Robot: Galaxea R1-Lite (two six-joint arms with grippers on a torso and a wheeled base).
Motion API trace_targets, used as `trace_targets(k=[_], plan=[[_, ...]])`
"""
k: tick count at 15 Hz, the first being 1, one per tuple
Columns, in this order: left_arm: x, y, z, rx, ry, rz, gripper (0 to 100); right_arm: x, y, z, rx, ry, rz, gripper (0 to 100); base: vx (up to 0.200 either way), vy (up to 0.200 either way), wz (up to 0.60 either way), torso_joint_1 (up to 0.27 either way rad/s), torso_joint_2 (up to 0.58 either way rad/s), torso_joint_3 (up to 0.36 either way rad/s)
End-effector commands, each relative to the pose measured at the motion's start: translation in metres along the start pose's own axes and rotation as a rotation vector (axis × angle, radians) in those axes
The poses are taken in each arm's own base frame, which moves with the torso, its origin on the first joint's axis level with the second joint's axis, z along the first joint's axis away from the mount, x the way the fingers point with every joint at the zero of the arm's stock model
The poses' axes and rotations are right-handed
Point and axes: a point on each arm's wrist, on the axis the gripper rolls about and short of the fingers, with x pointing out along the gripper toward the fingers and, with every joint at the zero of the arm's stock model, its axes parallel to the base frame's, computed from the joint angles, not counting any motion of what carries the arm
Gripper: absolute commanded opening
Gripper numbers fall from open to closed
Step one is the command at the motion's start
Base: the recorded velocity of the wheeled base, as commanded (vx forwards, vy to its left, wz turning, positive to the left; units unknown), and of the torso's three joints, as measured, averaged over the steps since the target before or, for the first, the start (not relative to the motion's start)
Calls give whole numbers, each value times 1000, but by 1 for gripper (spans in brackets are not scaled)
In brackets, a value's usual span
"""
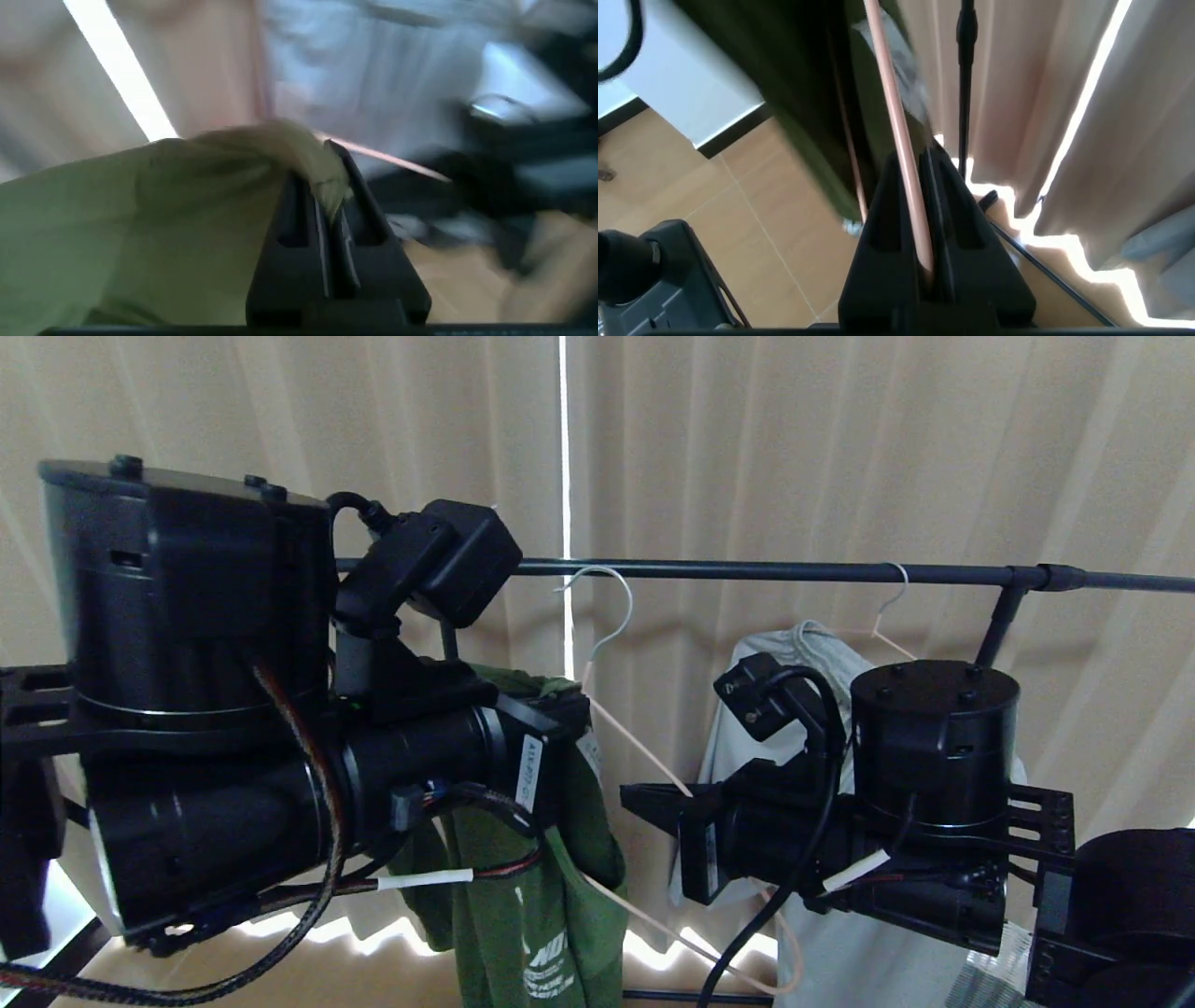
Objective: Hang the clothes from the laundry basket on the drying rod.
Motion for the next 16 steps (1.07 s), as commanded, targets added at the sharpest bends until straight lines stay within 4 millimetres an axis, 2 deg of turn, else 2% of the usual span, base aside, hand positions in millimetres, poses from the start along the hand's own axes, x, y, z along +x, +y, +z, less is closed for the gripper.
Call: trace_targets(k=[1,4,5,9,12,14,16], plan=[[-16,1,-2,18,-16,-76,0,-3,1,2,0,-8,3,0,0,0,0,0,0,0],[-24,2,-11,24,-1,-86,0,-8,2,4,-6,-21,5,0,0,0,0,0,0,0],[-27,3,-11,23,-6,-85,100,-10,2,5,-6,-29,6,0,0,0,0,0,0,0],[-43,8,-14,62,-27,-73,100,-27,-1,16,-33,-79,-6,0,0,0,0,0,0,0],[-48,29,-20,181,-62,16,100,-47,-17,16,-127,-96,-56,0,0,0,0,0,0,0],[-48,43,-22,270,-105,65,100,-56,-16,15,-149,-103,-57,0,0,0,0,0,0,0],[-50,61,-28,444,-121,32,100,-68,-13,13,-204,-85,-5,0,0,0,0,0,0,0]])
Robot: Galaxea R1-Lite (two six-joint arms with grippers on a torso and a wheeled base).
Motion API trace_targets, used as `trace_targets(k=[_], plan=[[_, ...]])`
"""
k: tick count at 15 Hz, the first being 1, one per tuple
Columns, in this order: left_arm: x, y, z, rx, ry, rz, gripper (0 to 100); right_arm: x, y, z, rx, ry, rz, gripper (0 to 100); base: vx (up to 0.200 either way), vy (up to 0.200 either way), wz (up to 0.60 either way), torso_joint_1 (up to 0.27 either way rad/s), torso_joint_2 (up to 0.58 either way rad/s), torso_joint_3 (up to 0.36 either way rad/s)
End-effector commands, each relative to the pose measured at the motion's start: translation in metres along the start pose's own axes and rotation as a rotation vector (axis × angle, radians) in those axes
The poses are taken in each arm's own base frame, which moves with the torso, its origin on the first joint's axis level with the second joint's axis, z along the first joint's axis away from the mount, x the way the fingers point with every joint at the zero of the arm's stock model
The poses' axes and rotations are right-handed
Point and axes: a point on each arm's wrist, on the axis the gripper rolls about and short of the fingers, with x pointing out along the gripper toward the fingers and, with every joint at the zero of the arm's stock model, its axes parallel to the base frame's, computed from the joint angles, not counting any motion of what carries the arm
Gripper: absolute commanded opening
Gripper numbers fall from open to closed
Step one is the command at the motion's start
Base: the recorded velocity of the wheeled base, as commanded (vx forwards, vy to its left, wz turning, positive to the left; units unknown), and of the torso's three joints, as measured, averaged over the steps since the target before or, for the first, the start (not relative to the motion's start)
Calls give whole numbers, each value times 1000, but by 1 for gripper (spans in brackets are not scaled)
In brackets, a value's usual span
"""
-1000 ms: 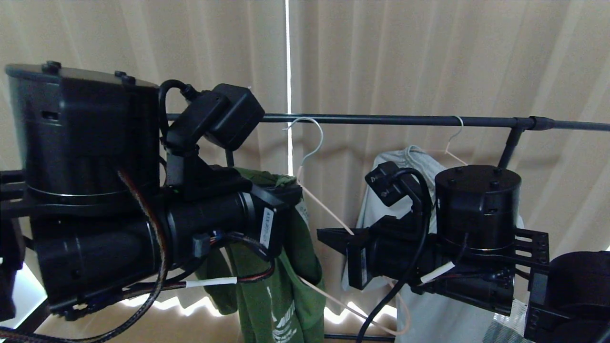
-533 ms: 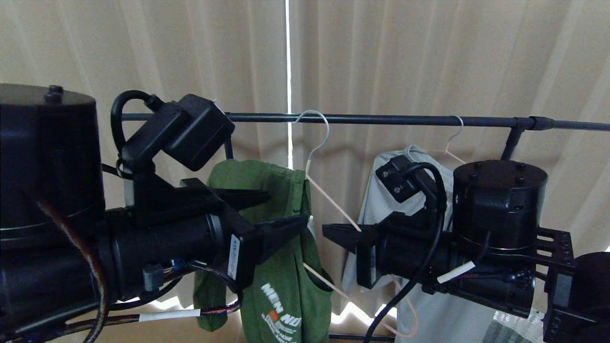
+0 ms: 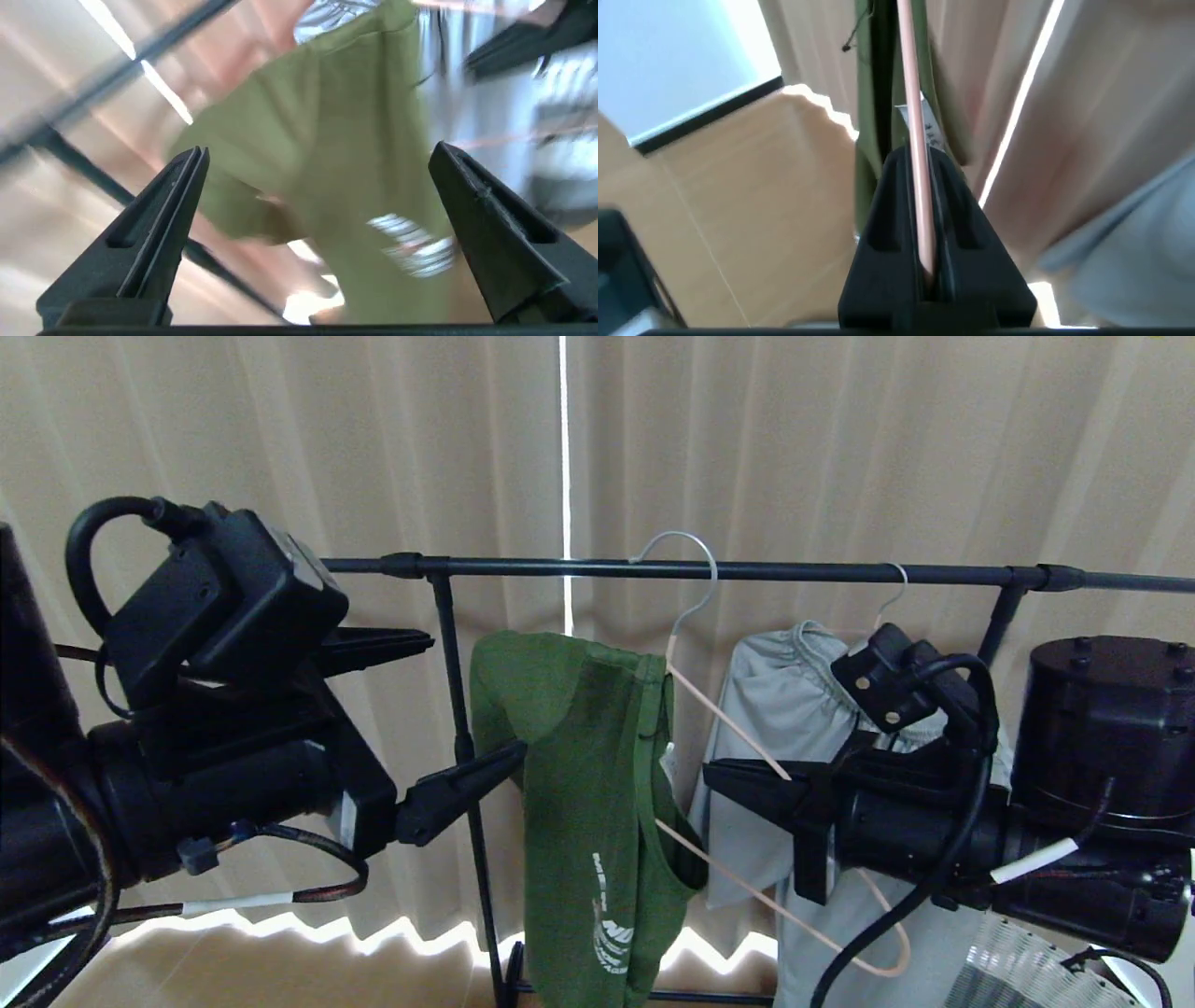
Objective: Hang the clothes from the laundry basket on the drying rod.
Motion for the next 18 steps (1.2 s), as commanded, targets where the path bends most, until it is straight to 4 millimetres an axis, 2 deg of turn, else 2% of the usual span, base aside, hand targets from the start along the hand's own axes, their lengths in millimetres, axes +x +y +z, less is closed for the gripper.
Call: trace_targets(k=[1,5,10,14,15,18], plan=[[-4,11,-13,77,13,-3,100,-16,3,4,-28,-27,40,0,0,0,0,0,0,0],[1,15,-16,281,-22,-65,100,-19,7,4,-70,-25,93,0,0,0,0,0,0,0],[18,20,-15,301,-14,-71,100,-14,24,0,-94,-7,189,0,0,0,0,0,0,0],[20,21,-17,298,-3,-72,100,-14,33,-1,-104,-4,242,0,0,0,0,0,0,0],[20,21,-17,297,-4,-71,0,-14,34,-1,-106,-5,248,0,0,0,0,0,0,0],[19,21,-17,298,-5,-68,0,-15,35,-1,-108,-3,254,0,0,0,0,0,0,0]])
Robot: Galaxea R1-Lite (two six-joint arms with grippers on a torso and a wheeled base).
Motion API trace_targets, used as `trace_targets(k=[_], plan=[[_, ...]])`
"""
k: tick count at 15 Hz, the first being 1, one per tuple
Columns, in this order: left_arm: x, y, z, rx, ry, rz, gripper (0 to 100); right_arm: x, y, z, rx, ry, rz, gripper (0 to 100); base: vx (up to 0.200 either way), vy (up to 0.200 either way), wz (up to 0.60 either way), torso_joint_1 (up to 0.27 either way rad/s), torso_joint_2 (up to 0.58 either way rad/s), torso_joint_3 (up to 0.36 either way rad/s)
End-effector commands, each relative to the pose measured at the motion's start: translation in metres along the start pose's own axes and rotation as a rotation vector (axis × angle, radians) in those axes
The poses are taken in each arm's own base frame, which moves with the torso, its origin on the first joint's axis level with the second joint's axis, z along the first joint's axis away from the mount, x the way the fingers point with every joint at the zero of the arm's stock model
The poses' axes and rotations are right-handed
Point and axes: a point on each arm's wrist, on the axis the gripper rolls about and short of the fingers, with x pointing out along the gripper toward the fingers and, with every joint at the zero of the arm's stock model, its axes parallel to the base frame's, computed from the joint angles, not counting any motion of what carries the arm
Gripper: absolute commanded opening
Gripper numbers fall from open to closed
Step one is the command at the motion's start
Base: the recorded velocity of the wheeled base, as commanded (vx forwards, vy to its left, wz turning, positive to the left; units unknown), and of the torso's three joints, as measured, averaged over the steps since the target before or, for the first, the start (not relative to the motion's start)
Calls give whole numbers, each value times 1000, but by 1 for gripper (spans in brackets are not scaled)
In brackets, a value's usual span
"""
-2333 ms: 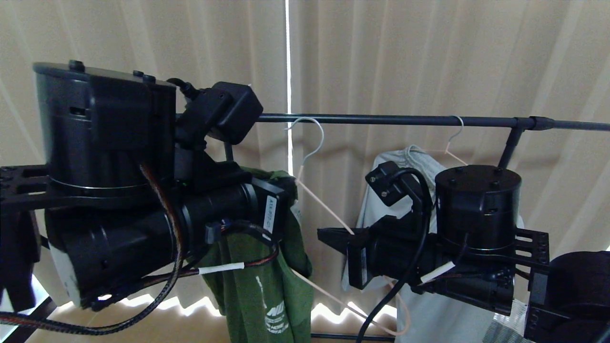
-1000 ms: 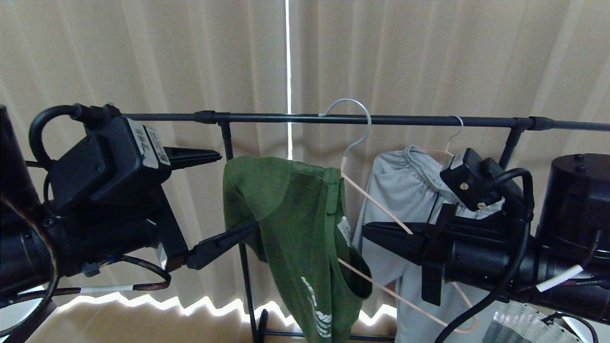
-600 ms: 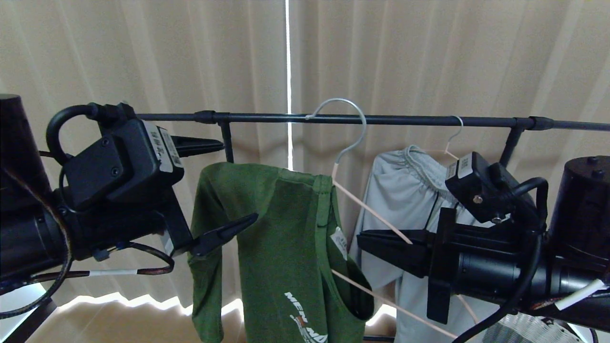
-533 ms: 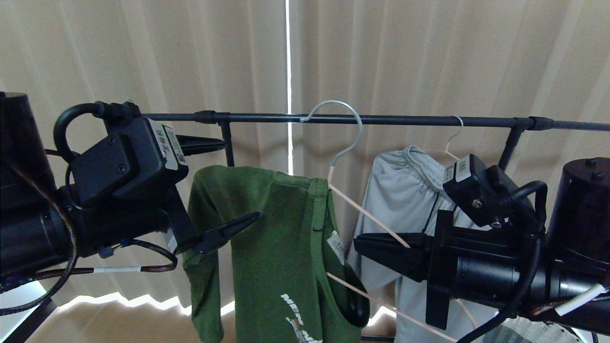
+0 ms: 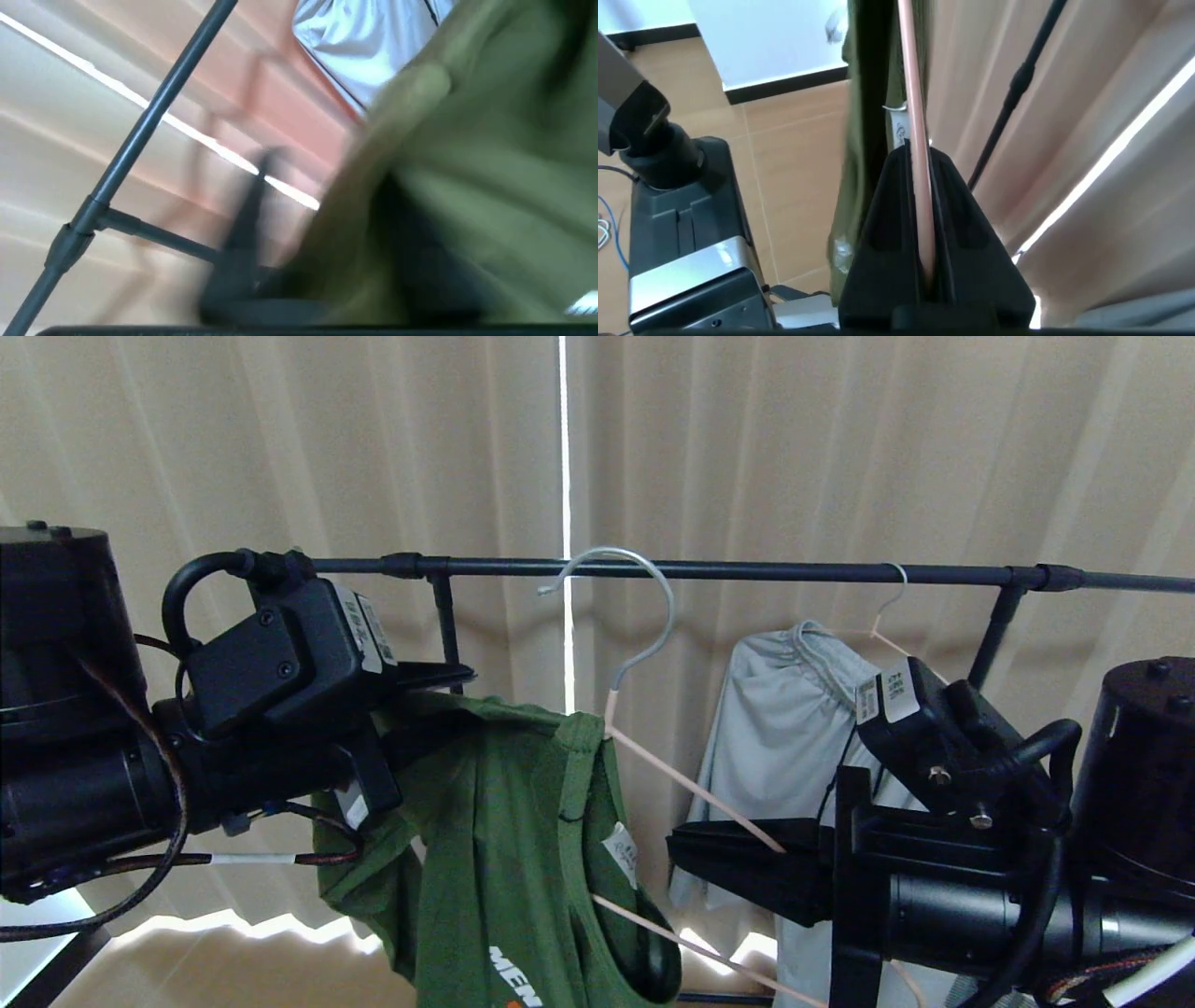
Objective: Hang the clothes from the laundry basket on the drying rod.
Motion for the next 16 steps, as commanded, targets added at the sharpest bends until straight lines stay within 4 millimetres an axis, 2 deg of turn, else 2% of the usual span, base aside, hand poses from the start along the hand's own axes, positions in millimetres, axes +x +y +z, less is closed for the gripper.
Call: trace_targets(k=[1,8,9,11,13,16], plan=[[0,-1,-1,-1,4,-2,0,0,0,0,0,1,2,0,0,0,0,0,0,0],[0,-2,-3,-8,13,-3,0,-1,0,-3,-7,11,-3,0,0,0,0,0,0,0],[0,-4,-4,-10,17,-7,0,-2,0,-7,-17,23,-6,100,0,0,0,0,0,0],[0,-5,-7,-8,54,47,0,-6,-1,-18,-23,47,-34,100,0,0,0,0,0,0],[0,-2,-10,-19,156,164,0,-19,-8,-24,-19,45,-115,100,0,0,0,0,0,0],[1,-3,-8,-106,203,234,0,-41,-16,-39,8,59,-184,100,0,0,0,0,0,0]])
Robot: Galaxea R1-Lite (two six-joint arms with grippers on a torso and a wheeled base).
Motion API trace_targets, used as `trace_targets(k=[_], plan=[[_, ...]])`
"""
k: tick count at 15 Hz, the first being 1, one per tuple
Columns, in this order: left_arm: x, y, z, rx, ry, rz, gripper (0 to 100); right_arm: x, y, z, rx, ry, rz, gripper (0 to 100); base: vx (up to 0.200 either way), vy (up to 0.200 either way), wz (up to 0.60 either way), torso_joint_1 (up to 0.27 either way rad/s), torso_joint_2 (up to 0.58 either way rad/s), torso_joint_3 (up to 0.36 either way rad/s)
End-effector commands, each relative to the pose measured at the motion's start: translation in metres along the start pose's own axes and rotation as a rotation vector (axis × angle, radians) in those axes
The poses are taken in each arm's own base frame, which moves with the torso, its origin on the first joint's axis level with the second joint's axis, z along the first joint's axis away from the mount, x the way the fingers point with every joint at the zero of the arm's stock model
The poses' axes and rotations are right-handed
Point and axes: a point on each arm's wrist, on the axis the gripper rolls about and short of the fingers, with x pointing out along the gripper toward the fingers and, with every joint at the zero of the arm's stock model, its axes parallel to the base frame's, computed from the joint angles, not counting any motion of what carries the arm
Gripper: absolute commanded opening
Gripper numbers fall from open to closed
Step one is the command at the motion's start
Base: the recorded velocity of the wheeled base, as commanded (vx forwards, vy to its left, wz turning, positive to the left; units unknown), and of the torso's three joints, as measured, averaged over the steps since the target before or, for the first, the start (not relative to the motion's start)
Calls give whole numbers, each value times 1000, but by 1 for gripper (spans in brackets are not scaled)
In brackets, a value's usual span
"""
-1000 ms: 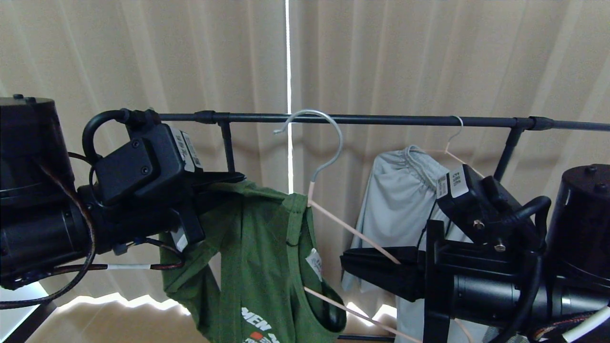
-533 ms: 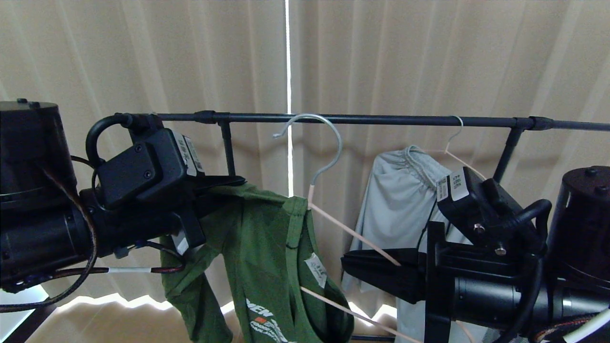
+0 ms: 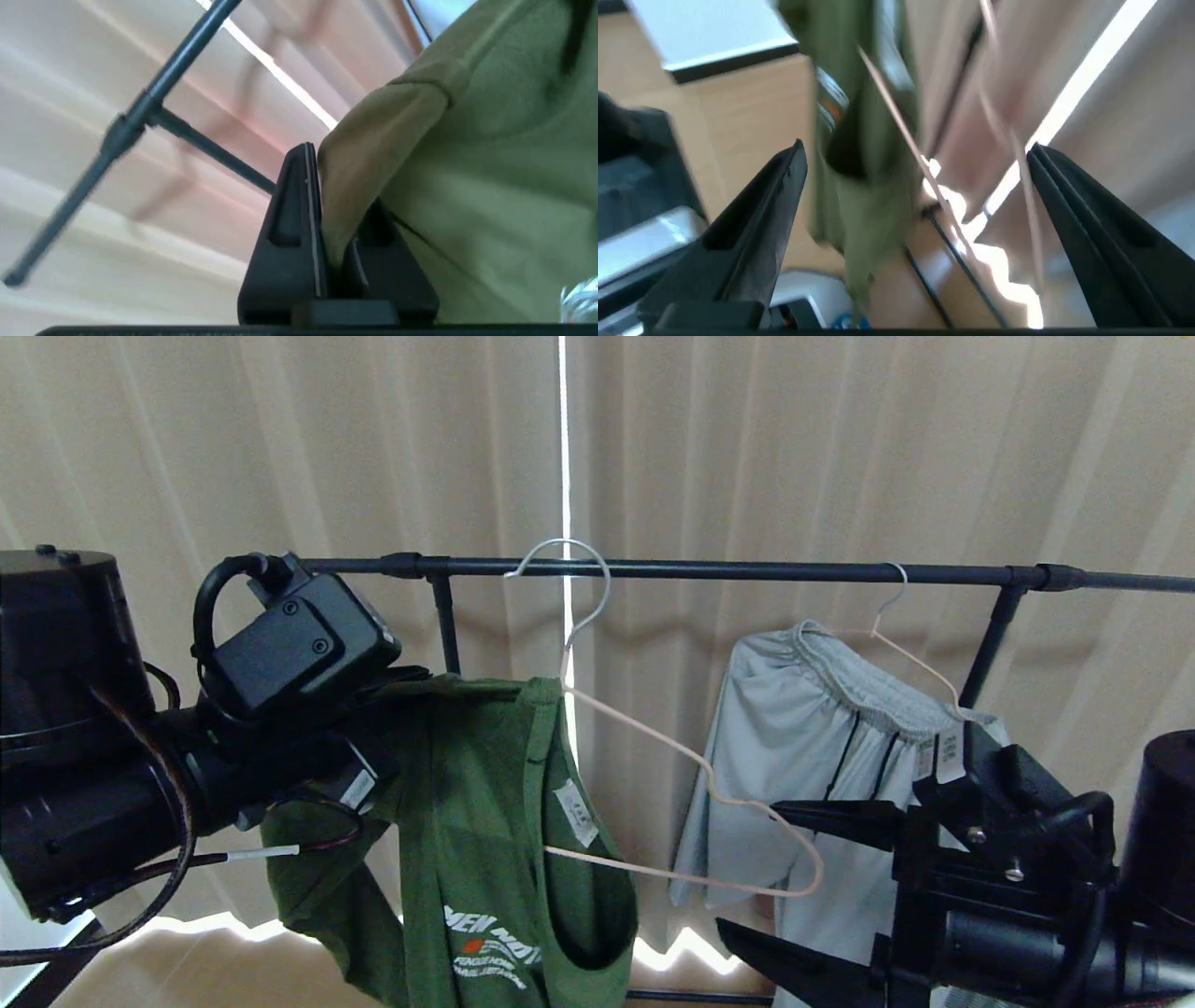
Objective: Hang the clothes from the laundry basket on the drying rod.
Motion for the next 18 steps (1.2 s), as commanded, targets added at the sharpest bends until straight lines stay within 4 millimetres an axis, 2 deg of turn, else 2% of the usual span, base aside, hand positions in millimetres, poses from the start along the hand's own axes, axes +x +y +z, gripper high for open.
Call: trace_targets(k=[1,4,9,11,14,18], plan=[[1,-2,3,-23,-2,1,0,-11,-3,-6,7,-9,-24,100,0,0,0,0,0,0],[4,-9,15,-180,-15,43,0,-8,-3,-19,2,-36,-24,100,0,0,0,0,0,0],[11,-4,21,-237,-47,140,0,-3,-4,-22,10,-21,-25,100,0,0,0,0,0,0],[10,-5,24,-282,-56,139,0,5,-6,-26,17,3,-26,100,0,0,0,0,0,0],[6,-15,43,-361,-131,81,0,27,-10,-26,45,-59,-39,100,0,0,0,0,0,0],[2,-17,55,-366,-177,59,0,57,-18,-22,40,-144,-108,100,0,0,0,0,0,0]])
